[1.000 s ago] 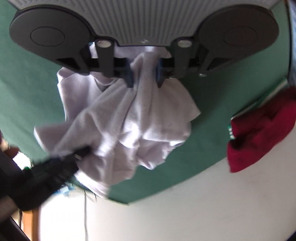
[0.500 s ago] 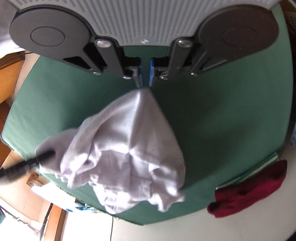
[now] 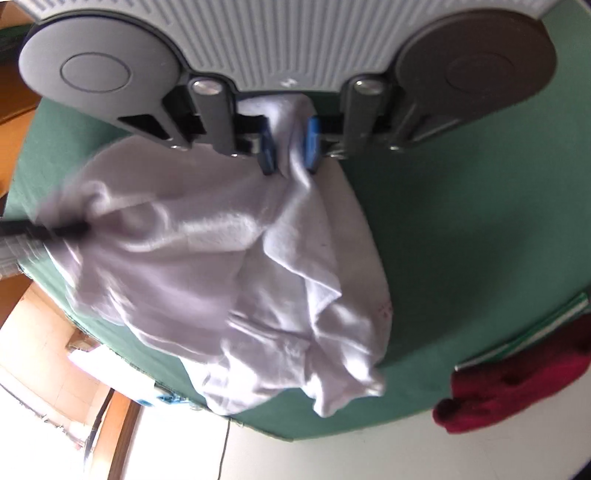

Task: Fold clothes

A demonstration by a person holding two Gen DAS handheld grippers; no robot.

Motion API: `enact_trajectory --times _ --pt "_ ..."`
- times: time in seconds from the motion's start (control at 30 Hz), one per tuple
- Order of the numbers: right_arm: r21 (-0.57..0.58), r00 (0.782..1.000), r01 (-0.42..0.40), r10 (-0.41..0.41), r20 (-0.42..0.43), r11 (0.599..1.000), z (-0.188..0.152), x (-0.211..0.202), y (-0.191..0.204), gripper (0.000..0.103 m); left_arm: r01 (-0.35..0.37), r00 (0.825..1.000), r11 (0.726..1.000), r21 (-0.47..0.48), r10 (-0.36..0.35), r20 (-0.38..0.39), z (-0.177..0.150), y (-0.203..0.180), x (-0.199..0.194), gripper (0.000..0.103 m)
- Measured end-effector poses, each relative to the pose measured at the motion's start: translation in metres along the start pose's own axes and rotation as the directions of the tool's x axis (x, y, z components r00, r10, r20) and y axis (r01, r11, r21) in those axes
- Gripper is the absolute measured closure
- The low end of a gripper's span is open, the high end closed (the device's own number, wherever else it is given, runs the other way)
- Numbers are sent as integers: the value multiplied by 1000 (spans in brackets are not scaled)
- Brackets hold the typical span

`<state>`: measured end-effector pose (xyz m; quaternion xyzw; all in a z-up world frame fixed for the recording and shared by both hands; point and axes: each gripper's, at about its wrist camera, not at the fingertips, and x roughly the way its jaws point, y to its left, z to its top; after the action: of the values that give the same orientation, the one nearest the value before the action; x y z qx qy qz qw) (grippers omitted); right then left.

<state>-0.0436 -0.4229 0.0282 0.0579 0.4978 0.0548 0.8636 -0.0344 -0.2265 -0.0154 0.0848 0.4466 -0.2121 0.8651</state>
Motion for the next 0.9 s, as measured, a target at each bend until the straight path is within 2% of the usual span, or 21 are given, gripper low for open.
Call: enact_trajectory --times 0.07,0.13,0.17,0.27,0.3,0.33,0.37,0.4,0.47,0.5,0.53,0.6,0.63,0.67,0.73,0.9 --pt "-47 996 -36 32 -82 998 -25 -10 6 89 -14 999 1000 27 13 29 -10 -7 -8 97" --pt "-115 978 -112 89 -186 987 -49 -18 11 86 -13 999 1000 24 13 32 -20 -7 -18 97" --pt "-147 970 -150 117 -212 978 -55 -24 13 84 -11 1000 1000 17 10 28 -25 -6 -22 97" --pt "-162 968 -229 206 -146 960 -31 -46 7 82 -36 999 999 -19 36 -1 -34 -5 -29 97" --pt "-130 975 -218 208 -81 967 -13 -48 -2 71 -45 999 998 -32 45 -10 -35 -5 -30 97" --pt "-97 978 -208 207 -16 973 6 -51 -10 55 -55 998 997 -45 55 -20 -36 -5 -31 96" --pt "-76 979 -196 199 32 978 24 -46 -14 47 -67 998 995 -72 65 -22 -34 -6 -31 95" --pt "-57 982 -180 183 45 982 37 -34 -16 40 -76 997 992 -102 75 -20 -31 -6 -33 94" --pt "-26 985 -162 164 61 986 59 -8 -19 40 -85 996 985 -148 87 9 -21 -5 -40 78" --pt "-33 981 -181 183 64 983 65 6 -19 40 -100 994 980 -174 104 19 -13 -6 -41 53" --pt "-36 981 -182 184 55 983 69 21 -16 40 -114 992 973 -201 122 28 -4 -6 -42 35" --pt "-76 980 -196 198 9 978 71 42 -12 43 -124 988 961 -246 143 63 9 -6 -44 34" --pt "-103 978 -208 207 -16 973 68 48 -8 58 -122 986 955 -270 148 79 15 -6 -45 34" --pt "-144 977 -214 211 -33 966 63 46 -4 67 -119 984 949 -293 153 94 20 -5 -47 34" --pt "-243 975 -220 220 -27 945 53 30 -2 80 -152 981 937 -314 182 69 27 -3 -34 35" --pt "-355 942 -337 307 -139 872 16 -15 -18 84 -251 965 908 -334 260 -18 41 0 7 39"
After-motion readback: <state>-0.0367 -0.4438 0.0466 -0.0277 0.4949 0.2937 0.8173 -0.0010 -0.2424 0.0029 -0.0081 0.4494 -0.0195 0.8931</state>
